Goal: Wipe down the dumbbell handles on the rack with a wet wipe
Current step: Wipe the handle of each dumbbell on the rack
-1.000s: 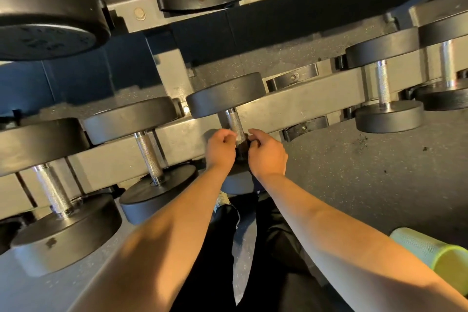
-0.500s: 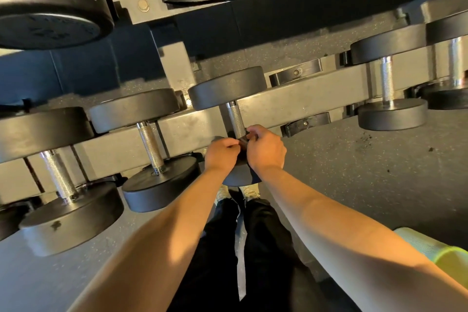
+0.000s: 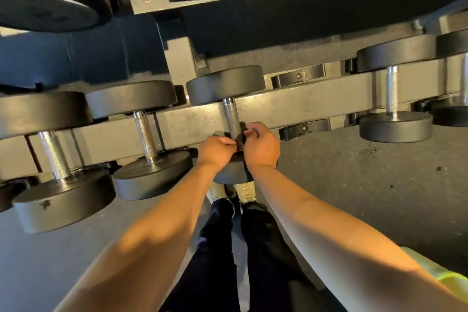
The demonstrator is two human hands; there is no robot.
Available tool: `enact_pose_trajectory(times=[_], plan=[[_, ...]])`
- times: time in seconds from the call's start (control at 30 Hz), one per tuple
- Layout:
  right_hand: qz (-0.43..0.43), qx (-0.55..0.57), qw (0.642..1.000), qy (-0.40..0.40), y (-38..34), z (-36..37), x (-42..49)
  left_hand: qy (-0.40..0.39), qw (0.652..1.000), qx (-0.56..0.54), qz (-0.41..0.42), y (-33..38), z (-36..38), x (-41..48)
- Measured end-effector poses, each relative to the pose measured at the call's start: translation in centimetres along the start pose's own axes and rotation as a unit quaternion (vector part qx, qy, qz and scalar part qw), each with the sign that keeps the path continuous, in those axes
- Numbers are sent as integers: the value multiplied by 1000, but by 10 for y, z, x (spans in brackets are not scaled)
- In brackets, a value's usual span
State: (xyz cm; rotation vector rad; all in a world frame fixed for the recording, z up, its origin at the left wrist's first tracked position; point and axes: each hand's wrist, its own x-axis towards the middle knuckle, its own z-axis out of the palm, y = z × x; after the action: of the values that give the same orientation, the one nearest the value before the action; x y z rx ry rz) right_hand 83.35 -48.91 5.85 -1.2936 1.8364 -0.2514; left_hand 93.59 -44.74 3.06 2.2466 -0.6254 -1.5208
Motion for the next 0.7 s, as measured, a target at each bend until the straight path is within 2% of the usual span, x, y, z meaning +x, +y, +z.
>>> enact_pose_trajectory(times=[0.2,0.33,0.43,0.6,0.7], plan=[[-30,19,999,-25,3,-4,-3,43,996,-76,36,-11,7,-20],[-12,108,993,-37,1,-13,-4,54,986,-141,65,-6,15,-35],[-8,153,985,-82,-2,-21,-1,92,976,-169,100,2,18,-43],[-28,136,972,-190,-9,-23,12,156,956,-191,161,22,13,-41],[-6,185,967,-177,-20,-16,25,190,942,-223,164,26,11,-33]])
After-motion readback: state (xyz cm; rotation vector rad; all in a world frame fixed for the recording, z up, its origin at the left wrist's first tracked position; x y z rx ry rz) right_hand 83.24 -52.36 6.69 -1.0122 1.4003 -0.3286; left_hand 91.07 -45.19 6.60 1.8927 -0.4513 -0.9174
